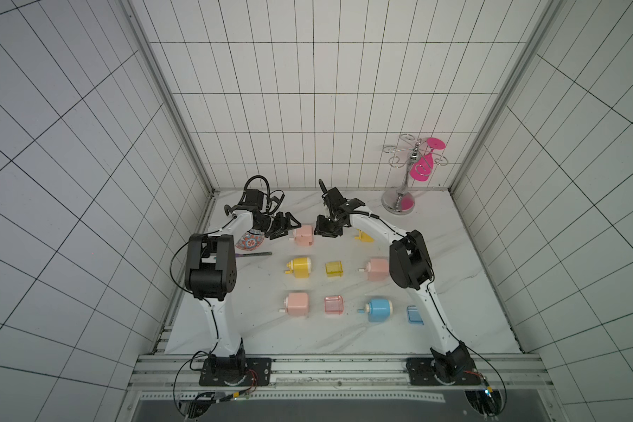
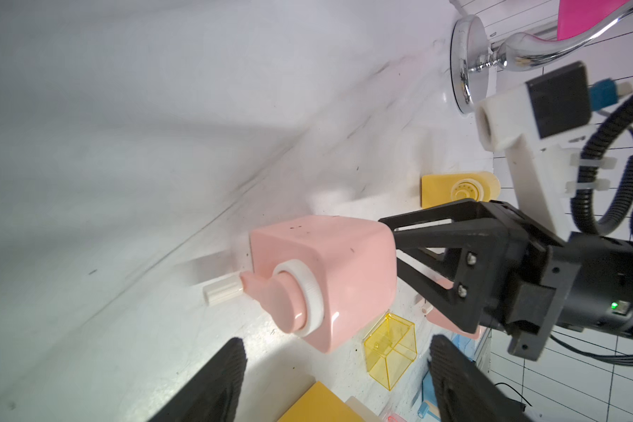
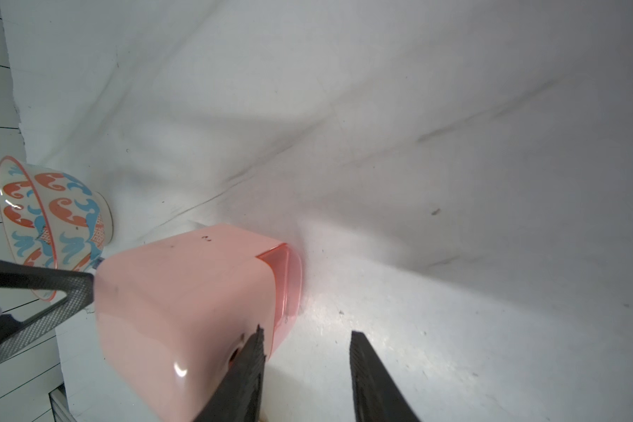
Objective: Put the tray back into the pencil sharpener
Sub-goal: Close the container of the pencil sharpener.
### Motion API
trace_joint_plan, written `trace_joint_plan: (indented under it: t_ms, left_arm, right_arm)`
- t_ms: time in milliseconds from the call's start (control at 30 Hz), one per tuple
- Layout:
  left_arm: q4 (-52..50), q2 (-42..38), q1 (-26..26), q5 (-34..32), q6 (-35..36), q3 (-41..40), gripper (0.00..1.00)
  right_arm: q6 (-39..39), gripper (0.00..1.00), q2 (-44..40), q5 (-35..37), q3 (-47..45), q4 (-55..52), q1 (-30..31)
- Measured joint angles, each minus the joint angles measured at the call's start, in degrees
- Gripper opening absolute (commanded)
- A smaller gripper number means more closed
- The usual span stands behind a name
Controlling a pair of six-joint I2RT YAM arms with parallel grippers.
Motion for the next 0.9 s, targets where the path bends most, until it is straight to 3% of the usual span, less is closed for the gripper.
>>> trace_joint_plan:
  t_ms: [300, 633, 900]
  left_arm:
    - [-1.51, -9.27, 1.81, -3.69, 0.5, -0.22, 0.83]
    - [-0.39, -35.56, 1.92, -10.95, 0.33, -11.76, 0.82]
    - [-6.4, -52.48, -0.57, -18.67, -0.9, -20.98, 0.81]
  right_arm:
    - [-2.51, 0.42, -8.17, 3.04, -1.29, -3.26, 0.0]
    - [-3.54, 0.42, -24.06, 7.3, -15.61, -8.07, 1.09]
    - [-1.68, 0.42, -37.97, 11.96, -29.03, -10.23, 7.48]
